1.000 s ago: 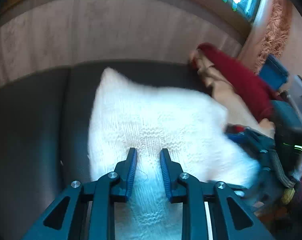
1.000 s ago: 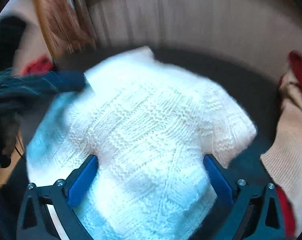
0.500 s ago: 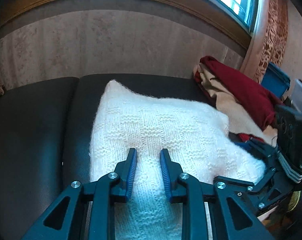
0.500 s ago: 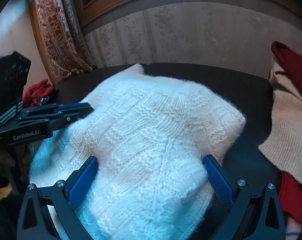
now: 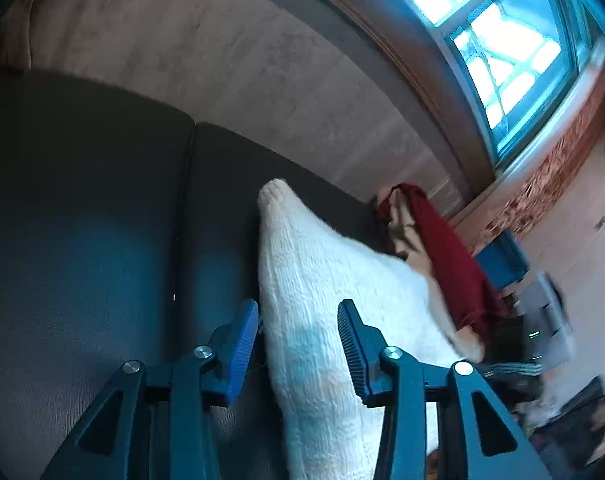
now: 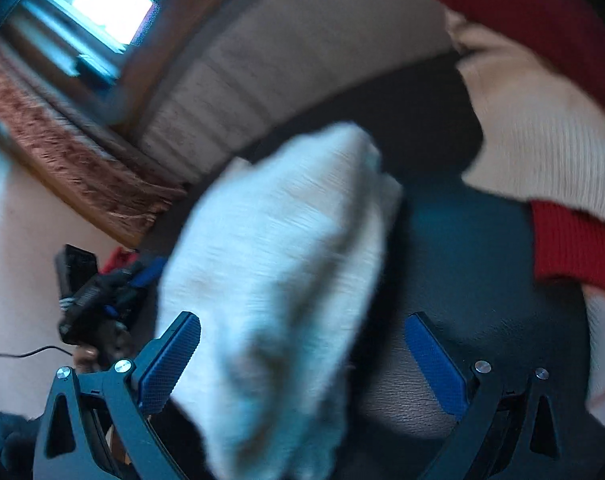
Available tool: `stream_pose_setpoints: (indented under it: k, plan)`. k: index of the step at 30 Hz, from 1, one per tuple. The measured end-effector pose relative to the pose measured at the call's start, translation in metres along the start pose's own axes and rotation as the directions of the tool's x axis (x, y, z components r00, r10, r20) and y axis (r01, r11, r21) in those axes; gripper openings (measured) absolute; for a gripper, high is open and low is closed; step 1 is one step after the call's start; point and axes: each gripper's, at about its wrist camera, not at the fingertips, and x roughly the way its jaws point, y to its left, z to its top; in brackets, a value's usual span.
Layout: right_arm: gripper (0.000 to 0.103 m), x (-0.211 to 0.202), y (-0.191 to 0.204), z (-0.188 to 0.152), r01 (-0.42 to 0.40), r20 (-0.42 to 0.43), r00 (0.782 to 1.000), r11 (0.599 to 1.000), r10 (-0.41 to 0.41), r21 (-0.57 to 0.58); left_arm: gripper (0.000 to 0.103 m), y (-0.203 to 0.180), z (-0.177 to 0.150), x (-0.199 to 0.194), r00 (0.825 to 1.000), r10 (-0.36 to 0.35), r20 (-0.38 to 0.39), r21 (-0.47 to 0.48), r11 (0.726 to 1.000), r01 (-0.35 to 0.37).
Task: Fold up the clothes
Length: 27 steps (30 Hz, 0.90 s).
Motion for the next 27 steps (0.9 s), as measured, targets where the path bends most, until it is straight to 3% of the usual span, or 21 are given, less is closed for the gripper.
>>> stream_pose_setpoints:
  k: [5,9,14,19,21,24,26,27]
  plan:
    - [0.103,0.029,0.001,0.014,-0.015,-0.078,0.997,1.000,0.013,-0.024,0.047,0.018,0.012,0.034,0.988,-0.092,-0.122,-0.038,0.995,0.088]
    - [0.103,0.044,-0.002,0.027,-0.128,-0.128,0.983,0.991,0.132,0.043,0.052,0.027,0.017,0.062,0.965,-0.180,-0.190,-0.115,0.980,0.161]
    - [0.103,0.043,-0.003,0.025,-0.178,-0.144,0.973,0.983,0.181,0.034,0.055,0.020,0.028,0.082,0.954,-0.205,-0.220,-0.052,0.979,0.198]
    - [0.103,0.048,0.016,0.018,-0.095,-0.176,0.981,0.991,0.077,-0.097,0.059,0.027,0.035,0.104,0.927,-0.259,-0.273,-0.126,0.964,0.233]
    - [0.103,0.049,0.024,0.015,-0.062,-0.193,0.981,0.986,0.031,-0.157,0.059,0.021,0.038,0.102,0.929,-0.226,-0.294,-0.070,0.974,0.215]
    - [0.103,0.043,0.022,0.010,-0.052,-0.171,0.985,0.988,0.027,-0.143,0.058,0.025,0.045,0.089,0.940,-0.199,-0.275,-0.015,0.979,0.203]
    - [0.103,0.039,0.019,0.005,-0.054,-0.145,0.989,0.990,0.035,-0.133,0.059,0.032,0.047,0.086,0.936,-0.194,-0.294,-0.010,0.980,0.200]
    - [0.103,0.036,0.016,0.002,-0.064,-0.126,0.991,0.990,0.047,-0.128,0.059,0.034,0.046,0.090,0.924,-0.218,-0.313,-0.036,0.975,0.217]
